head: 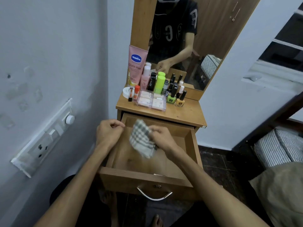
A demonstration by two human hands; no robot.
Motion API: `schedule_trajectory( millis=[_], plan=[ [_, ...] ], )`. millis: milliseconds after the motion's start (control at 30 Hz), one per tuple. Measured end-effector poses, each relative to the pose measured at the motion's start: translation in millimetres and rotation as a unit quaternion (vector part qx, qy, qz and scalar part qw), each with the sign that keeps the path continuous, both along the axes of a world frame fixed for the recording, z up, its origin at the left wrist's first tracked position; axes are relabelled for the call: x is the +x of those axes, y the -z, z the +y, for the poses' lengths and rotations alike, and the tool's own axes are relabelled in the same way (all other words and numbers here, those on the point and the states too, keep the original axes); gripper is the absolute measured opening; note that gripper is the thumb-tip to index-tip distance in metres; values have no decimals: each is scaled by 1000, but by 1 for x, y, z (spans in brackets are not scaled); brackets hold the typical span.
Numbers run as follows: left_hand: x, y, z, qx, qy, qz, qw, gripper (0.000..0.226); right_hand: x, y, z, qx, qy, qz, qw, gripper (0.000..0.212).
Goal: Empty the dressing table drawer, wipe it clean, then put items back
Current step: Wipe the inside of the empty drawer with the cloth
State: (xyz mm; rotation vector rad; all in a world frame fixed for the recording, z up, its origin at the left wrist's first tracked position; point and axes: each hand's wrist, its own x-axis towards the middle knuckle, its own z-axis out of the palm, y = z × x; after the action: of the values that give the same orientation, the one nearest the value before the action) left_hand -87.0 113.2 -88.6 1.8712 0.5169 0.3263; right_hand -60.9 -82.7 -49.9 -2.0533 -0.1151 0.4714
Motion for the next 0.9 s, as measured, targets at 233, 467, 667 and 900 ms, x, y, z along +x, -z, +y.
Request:
schedule_trajectory(
  millis=[233, 467, 667, 900],
  plan=[
    [3, -10, 19, 26, -10, -4, 1000, 24, 14, 16, 76, -177, -59, -278, 942, 53],
    [-2, -3, 27, 37, 5, 14, 999, 21, 18, 10, 90, -224, -126, -230, 939, 54],
    [-29, -12, 20, 95, -120, 29, 988, 16, -15, -1, 75, -172, -299, -137, 928, 37],
    [-43, -14, 25, 58, 36, 56, 996, 19, -53, -7, 68, -79, -281, -59, 955, 40]
  ],
)
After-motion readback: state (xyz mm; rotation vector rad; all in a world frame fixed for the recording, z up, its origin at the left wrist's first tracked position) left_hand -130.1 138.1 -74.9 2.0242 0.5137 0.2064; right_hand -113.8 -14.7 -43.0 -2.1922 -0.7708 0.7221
